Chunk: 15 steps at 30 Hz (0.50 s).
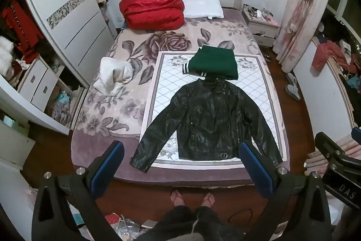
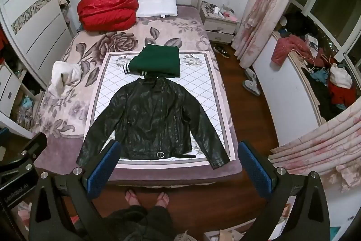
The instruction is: Fold large clothes
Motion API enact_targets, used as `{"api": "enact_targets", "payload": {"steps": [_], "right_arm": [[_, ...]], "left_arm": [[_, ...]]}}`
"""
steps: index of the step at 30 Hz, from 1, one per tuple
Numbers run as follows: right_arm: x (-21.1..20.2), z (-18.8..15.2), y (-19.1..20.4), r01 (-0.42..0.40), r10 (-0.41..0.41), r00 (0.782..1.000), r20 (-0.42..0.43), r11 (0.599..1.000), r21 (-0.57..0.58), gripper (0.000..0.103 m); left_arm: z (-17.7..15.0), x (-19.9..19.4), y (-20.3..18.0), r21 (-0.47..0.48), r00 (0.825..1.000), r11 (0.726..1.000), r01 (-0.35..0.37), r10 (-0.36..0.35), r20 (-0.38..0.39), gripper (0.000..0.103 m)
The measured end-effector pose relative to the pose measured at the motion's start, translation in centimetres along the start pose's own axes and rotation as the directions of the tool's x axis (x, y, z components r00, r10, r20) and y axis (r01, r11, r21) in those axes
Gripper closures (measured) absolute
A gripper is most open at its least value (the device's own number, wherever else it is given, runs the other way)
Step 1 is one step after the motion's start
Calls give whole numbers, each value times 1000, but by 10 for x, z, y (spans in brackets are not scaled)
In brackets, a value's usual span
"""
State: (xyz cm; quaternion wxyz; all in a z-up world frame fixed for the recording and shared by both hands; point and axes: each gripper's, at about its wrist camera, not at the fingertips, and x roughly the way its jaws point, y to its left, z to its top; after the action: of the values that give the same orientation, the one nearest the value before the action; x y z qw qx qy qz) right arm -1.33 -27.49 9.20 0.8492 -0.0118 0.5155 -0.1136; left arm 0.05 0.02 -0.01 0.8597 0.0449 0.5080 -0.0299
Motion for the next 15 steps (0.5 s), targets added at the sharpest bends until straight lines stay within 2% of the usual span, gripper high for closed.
{"api": "enact_targets", "payload": {"steps": [15], "right_arm": [[-2, -2, -3, 0, 0, 1000, 9, 1000, 1, 0]], "left_arm": [[5, 1, -1, -1, 1000, 1000, 6, -6, 15, 0]]}}
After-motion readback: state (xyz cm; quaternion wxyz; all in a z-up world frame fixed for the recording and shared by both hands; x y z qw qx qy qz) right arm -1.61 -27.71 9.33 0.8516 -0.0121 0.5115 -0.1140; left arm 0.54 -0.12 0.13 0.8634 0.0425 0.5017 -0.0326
